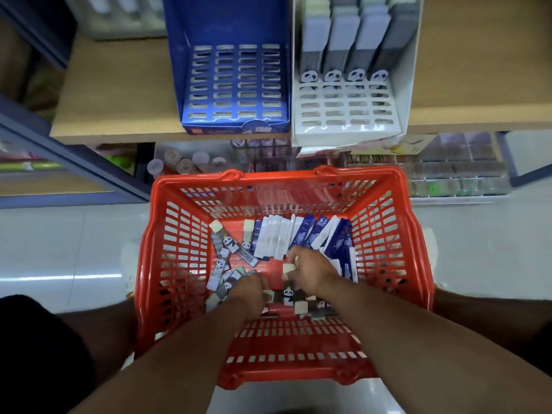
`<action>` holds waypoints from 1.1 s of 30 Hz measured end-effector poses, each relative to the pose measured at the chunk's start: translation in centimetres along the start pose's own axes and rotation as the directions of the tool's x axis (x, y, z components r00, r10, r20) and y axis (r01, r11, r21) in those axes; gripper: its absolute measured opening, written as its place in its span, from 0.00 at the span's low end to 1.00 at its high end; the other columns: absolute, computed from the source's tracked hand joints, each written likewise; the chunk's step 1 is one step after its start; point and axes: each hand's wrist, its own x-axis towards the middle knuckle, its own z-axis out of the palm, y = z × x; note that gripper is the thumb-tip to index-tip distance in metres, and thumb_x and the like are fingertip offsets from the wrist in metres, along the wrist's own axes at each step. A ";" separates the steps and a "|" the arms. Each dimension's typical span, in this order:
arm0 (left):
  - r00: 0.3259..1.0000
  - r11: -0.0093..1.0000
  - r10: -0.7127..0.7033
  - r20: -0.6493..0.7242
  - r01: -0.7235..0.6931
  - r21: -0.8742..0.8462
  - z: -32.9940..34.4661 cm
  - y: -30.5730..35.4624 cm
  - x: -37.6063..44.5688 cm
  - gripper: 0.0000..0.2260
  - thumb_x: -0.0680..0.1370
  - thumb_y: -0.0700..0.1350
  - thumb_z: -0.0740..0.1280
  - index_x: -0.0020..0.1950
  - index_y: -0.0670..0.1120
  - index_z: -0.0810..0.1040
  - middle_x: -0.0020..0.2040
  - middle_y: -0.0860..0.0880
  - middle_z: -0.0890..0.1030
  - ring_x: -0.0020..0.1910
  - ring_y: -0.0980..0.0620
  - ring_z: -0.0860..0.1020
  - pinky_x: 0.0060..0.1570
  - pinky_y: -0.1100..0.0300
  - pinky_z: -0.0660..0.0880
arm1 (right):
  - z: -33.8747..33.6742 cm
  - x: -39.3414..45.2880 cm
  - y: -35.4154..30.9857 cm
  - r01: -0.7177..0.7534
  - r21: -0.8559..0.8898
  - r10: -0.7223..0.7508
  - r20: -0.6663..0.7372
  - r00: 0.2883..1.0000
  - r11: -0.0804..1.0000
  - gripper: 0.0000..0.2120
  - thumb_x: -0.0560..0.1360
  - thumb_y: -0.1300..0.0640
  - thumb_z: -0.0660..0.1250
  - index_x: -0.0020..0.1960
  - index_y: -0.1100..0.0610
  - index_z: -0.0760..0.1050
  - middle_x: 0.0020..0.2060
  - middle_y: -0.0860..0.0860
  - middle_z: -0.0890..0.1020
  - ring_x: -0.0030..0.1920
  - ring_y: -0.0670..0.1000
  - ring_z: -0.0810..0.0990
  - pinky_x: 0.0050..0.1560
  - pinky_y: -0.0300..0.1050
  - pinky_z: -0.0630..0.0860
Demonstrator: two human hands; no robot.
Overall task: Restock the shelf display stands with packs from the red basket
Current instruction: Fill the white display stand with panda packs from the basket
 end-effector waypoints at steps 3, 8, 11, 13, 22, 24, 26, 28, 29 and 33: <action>0.998 0.990 0.061 0.028 -0.064 0.125 -2.8 1.1 -1.4 0.11 0.81 0.41 0.65 0.62 0.45 0.79 0.59 0.45 0.80 0.56 0.47 0.80 0.54 0.57 0.77 | -1.9 -1.1 -1.3 0.071 -0.098 -0.073 -0.016 0.997 0.993 0.09 0.76 0.53 0.72 0.52 0.47 0.73 0.49 0.51 0.81 0.46 0.54 0.80 0.47 0.49 0.79; 0.985 0.943 0.135 0.106 -0.161 0.291 -10.6 3.9 -5.3 0.13 0.81 0.41 0.66 0.64 0.43 0.81 0.63 0.43 0.80 0.60 0.46 0.79 0.58 0.56 0.77 | -7.6 -4.1 -5.4 0.212 -0.314 -0.204 0.060 0.977 0.925 0.13 0.77 0.52 0.71 0.60 0.50 0.75 0.49 0.51 0.79 0.53 0.55 0.79 0.45 0.44 0.70; 0.982 0.911 0.179 0.066 -0.190 0.365 -15.6 5.9 -8.7 0.13 0.80 0.41 0.67 0.64 0.42 0.79 0.61 0.44 0.81 0.60 0.46 0.79 0.46 0.64 0.70 | -12.0 -7.2 -9.4 0.282 -0.433 -0.250 0.130 0.960 0.856 0.10 0.76 0.54 0.73 0.56 0.52 0.77 0.49 0.51 0.81 0.50 0.53 0.79 0.43 0.41 0.69; 0.979 0.890 0.196 0.049 -0.199 0.411 -18.1 7.1 -11.0 0.12 0.78 0.40 0.68 0.61 0.43 0.80 0.57 0.45 0.82 0.54 0.47 0.80 0.43 0.62 0.70 | -14.6 -9.6 -11.5 0.334 -0.536 -0.275 0.188 0.943 0.776 0.07 0.75 0.57 0.74 0.46 0.50 0.76 0.44 0.47 0.80 0.47 0.51 0.78 0.36 0.41 0.67; 0.820 0.853 0.516 -0.248 -0.465 0.239 -25.4 12.2 -18.8 0.05 0.78 0.41 0.69 0.48 0.52 0.79 0.38 0.56 0.81 0.33 0.62 0.76 0.34 0.63 0.73 | -27.3 -18.1 -15.4 0.406 -0.512 -0.499 -0.053 0.865 0.757 0.06 0.77 0.52 0.73 0.53 0.51 0.83 0.38 0.43 0.83 0.38 0.42 0.79 0.38 0.42 0.71; 0.763 0.837 0.541 -0.354 -0.531 0.136 -26.1 12.7 -18.8 0.06 0.77 0.40 0.70 0.47 0.52 0.80 0.40 0.54 0.82 0.33 0.58 0.78 0.35 0.58 0.75 | -28.8 -17.8 -14.9 0.405 -0.459 -0.547 -0.233 0.804 0.791 0.10 0.80 0.51 0.68 0.61 0.48 0.82 0.47 0.45 0.86 0.44 0.46 0.83 0.44 0.44 0.77; 0.733 0.817 0.522 -0.436 -0.577 0.009 -26.4 12.9 -18.3 0.06 0.76 0.40 0.73 0.47 0.52 0.80 0.41 0.52 0.83 0.34 0.53 0.80 0.35 0.54 0.77 | -29.3 -16.9 -14.2 0.380 -0.429 -0.548 -0.391 0.739 0.819 0.14 0.83 0.53 0.63 0.66 0.47 0.78 0.52 0.49 0.86 0.50 0.50 0.83 0.46 0.44 0.77; 0.727 0.798 0.486 -0.485 -0.595 -0.093 -26.3 13.1 -17.3 0.06 0.76 0.40 0.73 0.48 0.50 0.80 0.42 0.50 0.84 0.38 0.45 0.83 0.39 0.48 0.79 | -29.1 -15.9 -13.8 0.390 -0.372 -0.534 -0.476 0.699 0.842 0.13 0.83 0.54 0.61 0.66 0.48 0.77 0.49 0.50 0.86 0.49 0.51 0.82 0.40 0.42 0.73; 0.721 0.791 0.480 -0.500 -0.602 -0.109 -26.3 13.3 -16.8 0.06 0.77 0.40 0.73 0.48 0.50 0.80 0.42 0.49 0.84 0.41 0.43 0.83 0.42 0.47 0.80 | -28.9 -15.3 -13.9 0.399 -0.343 -0.524 -0.496 0.693 0.851 0.11 0.83 0.54 0.61 0.65 0.49 0.76 0.46 0.51 0.85 0.45 0.50 0.82 0.36 0.42 0.72; 0.678 0.771 0.495 -0.542 -0.631 -0.085 -26.7 14.6 -15.5 0.04 0.78 0.42 0.72 0.50 0.51 0.80 0.43 0.51 0.83 0.42 0.47 0.83 0.45 0.49 0.81 | -28.4 -13.6 -15.1 0.436 -0.276 -0.512 -0.560 0.651 0.856 0.05 0.81 0.55 0.66 0.56 0.53 0.74 0.45 0.49 0.84 0.42 0.46 0.79 0.38 0.39 0.74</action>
